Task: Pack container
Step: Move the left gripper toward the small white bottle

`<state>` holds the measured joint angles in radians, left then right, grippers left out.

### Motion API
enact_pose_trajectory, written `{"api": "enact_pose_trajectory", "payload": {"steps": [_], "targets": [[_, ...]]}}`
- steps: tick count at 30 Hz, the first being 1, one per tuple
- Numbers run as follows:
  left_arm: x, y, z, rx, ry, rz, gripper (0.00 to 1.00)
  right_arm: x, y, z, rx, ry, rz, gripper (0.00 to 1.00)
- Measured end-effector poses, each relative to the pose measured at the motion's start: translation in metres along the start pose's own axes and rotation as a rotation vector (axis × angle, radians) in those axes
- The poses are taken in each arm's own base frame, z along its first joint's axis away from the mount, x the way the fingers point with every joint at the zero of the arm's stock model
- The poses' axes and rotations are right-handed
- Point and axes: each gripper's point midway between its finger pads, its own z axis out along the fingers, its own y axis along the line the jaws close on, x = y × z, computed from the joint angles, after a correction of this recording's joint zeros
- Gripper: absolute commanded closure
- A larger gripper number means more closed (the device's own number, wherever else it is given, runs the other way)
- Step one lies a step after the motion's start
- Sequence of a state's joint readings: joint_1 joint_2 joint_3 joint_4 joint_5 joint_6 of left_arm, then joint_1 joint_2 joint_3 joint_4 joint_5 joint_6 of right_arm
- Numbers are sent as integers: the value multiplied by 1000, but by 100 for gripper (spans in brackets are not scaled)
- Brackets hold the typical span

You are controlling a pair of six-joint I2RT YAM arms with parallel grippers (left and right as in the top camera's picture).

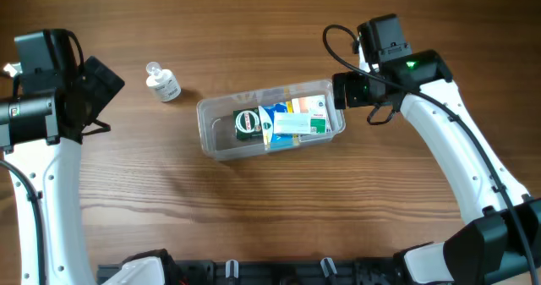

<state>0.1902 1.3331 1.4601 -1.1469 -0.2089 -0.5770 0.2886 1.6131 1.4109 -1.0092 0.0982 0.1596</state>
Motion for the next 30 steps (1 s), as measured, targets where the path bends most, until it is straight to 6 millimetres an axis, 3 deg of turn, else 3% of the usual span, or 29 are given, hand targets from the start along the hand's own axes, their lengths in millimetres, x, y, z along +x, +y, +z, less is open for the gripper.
{"api": "enact_pose_trajectory", "payload": {"steps": [6,9,13,16,18,23,30], "targets": [[6,-13,0,72,37,8,0,0,0,0,0,0,0,0],[10,-33,4,137,56,84,0,0,0,0,0,0,0,0],[17,-60,29,173,83,268,4,0,0,0,0,0,0,0],[22,-68,48,168,111,359,3,0,0,0,0,0,0,0],[30,-75,72,170,153,462,3,0,0,0,0,0,0,0],[56,-106,97,359,247,693,2,0,0,0,0,0,0,0],[77,-108,128,403,311,884,0,0,0,0,0,0,0,0]]}}
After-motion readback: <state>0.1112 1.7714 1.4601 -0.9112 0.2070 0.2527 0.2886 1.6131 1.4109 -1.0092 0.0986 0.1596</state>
